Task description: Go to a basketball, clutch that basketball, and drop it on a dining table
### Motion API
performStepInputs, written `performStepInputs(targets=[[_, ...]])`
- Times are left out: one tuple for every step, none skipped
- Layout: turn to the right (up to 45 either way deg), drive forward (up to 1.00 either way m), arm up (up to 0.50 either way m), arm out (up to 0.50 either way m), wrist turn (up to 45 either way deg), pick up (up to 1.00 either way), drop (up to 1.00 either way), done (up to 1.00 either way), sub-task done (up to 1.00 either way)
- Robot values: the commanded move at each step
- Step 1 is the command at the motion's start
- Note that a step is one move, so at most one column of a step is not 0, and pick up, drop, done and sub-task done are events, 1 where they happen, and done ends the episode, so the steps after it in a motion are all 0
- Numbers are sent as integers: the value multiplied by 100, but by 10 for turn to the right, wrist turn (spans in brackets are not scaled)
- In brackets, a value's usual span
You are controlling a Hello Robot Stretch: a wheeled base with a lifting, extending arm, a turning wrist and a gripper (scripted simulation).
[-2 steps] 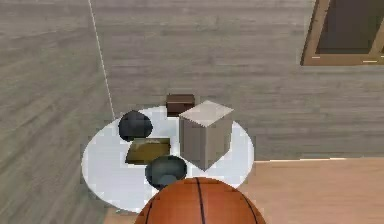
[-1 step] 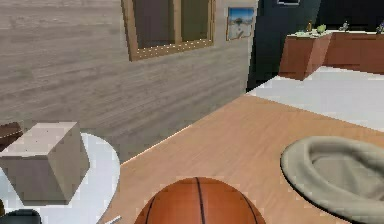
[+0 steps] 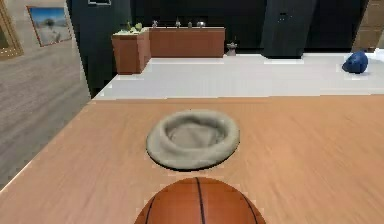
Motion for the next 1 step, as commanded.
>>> performStepInputs(targets=[[390, 0, 0, 0, 0, 0, 0, 0, 0]])
